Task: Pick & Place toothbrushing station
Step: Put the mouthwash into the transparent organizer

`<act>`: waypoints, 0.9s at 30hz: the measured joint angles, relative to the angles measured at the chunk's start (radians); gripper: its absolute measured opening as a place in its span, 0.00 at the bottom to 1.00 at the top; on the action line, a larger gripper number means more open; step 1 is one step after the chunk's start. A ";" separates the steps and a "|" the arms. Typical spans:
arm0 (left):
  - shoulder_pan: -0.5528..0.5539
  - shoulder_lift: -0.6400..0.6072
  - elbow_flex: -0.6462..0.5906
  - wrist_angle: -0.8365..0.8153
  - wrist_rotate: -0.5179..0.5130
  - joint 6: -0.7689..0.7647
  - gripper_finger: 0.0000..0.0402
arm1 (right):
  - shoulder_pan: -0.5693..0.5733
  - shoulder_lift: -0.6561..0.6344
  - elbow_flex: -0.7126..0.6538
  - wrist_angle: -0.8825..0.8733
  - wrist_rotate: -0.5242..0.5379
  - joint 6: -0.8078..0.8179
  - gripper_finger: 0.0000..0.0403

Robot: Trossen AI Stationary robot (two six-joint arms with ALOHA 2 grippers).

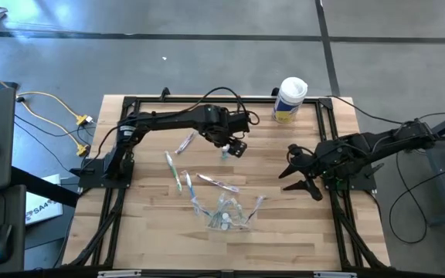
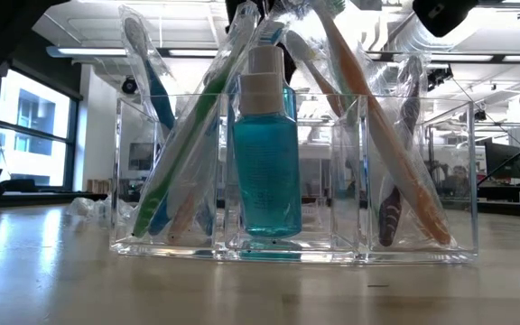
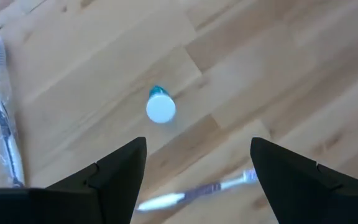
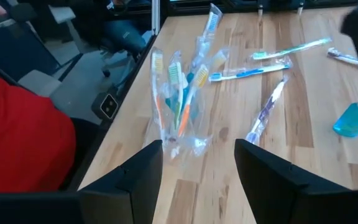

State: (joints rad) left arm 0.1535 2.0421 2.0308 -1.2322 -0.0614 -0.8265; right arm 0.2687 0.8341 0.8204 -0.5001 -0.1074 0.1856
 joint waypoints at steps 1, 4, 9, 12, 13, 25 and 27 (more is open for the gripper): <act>0.006 0.002 0.000 0.005 -0.013 -0.019 0.72 | 0.000 0.000 0.000 -0.002 0.000 0.000 0.48; 0.013 0.002 -0.001 0.009 -0.023 -0.077 0.72 | 0.000 0.006 0.000 -0.014 0.000 -0.007 0.48; 0.039 0.013 -0.002 0.011 -0.021 -0.145 0.72 | 0.000 0.008 0.000 -0.022 0.000 -0.007 0.48; 0.045 0.012 -0.001 0.012 -0.020 -0.174 0.72 | 0.000 0.009 0.000 -0.025 0.000 -0.007 0.48; 0.045 0.012 -0.001 0.012 -0.020 -0.178 0.72 | 0.000 0.009 0.000 -0.027 -0.001 -0.007 0.48; 0.043 0.051 -0.002 0.011 0.012 -0.176 0.72 | 0.000 0.009 0.000 -0.036 -0.007 -0.007 0.48; 0.043 0.059 -0.002 0.018 0.046 -0.174 0.72 | 0.000 0.009 0.000 -0.038 -0.007 -0.007 0.48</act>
State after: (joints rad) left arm 0.1967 2.1016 2.0293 -1.2140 -0.0153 -1.0004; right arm 0.2687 0.8433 0.8204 -0.5380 -0.1146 0.1783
